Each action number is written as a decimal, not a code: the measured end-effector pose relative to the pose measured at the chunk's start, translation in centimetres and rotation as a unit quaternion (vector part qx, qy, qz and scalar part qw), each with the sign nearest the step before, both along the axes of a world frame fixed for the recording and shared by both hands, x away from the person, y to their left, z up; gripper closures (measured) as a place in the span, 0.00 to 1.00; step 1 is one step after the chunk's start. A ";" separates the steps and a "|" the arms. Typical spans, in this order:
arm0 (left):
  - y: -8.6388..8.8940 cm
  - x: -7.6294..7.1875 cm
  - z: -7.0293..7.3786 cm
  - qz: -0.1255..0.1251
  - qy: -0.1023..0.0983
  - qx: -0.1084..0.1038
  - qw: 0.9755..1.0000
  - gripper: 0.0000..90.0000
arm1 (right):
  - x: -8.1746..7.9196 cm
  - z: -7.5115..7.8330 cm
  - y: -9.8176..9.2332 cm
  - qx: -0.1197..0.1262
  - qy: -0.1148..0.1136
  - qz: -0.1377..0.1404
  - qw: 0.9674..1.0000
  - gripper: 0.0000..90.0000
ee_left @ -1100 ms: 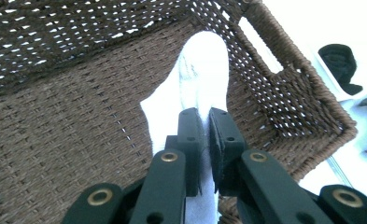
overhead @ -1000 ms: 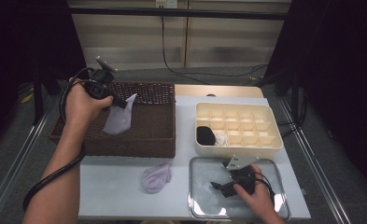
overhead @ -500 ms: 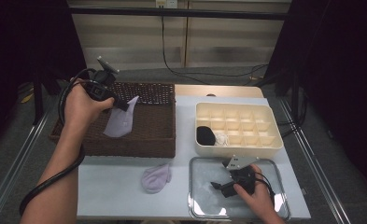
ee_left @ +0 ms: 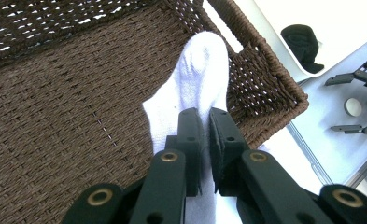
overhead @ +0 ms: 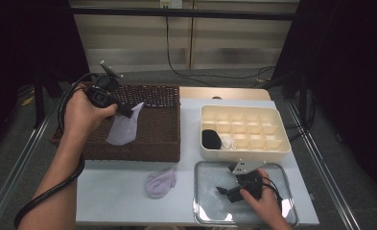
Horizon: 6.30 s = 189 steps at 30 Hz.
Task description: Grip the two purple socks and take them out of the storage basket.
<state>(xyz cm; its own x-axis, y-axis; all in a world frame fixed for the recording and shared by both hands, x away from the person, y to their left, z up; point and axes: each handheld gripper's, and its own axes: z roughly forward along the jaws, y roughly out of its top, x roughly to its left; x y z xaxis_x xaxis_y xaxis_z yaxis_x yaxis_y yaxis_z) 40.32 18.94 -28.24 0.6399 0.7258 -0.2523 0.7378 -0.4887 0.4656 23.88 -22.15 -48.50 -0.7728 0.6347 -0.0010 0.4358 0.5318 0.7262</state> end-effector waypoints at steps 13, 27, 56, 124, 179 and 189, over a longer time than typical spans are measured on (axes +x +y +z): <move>-1.5 -2.9 -0.4 -0.041 -0.018 -0.009 0.999 0.93 | 0.0 0.0 0.0 0.001 0.001 -0.001 1.000 0.14; -3.2 -4.7 -1.4 -0.078 -0.022 -0.012 0.997 0.92 | 0.0 0.0 0.0 0.000 0.001 -0.001 1.000 0.14; -3.3 -7.5 -6.4 -0.074 -0.055 0.002 0.996 0.52 | 0.0 0.0 0.0 0.000 0.001 -0.001 1.000 0.14; -3.6 -11.9 -14.8 -0.089 -0.087 -0.008 0.992 0.94 | 0.0 0.0 0.0 -0.001 0.001 -0.001 1.000 0.14; -9.0 -11.5 -16.0 -0.140 -0.121 -0.015 0.983 0.74 | -0.1 0.1 0.5 -0.006 0.000 -0.007 1.000 0.14; -8.1 -12.4 -15.6 -0.132 -0.107 -0.004 0.985 0.59 | -0.1 0.1 2.2 -0.002 0.003 0.004 1.000 0.16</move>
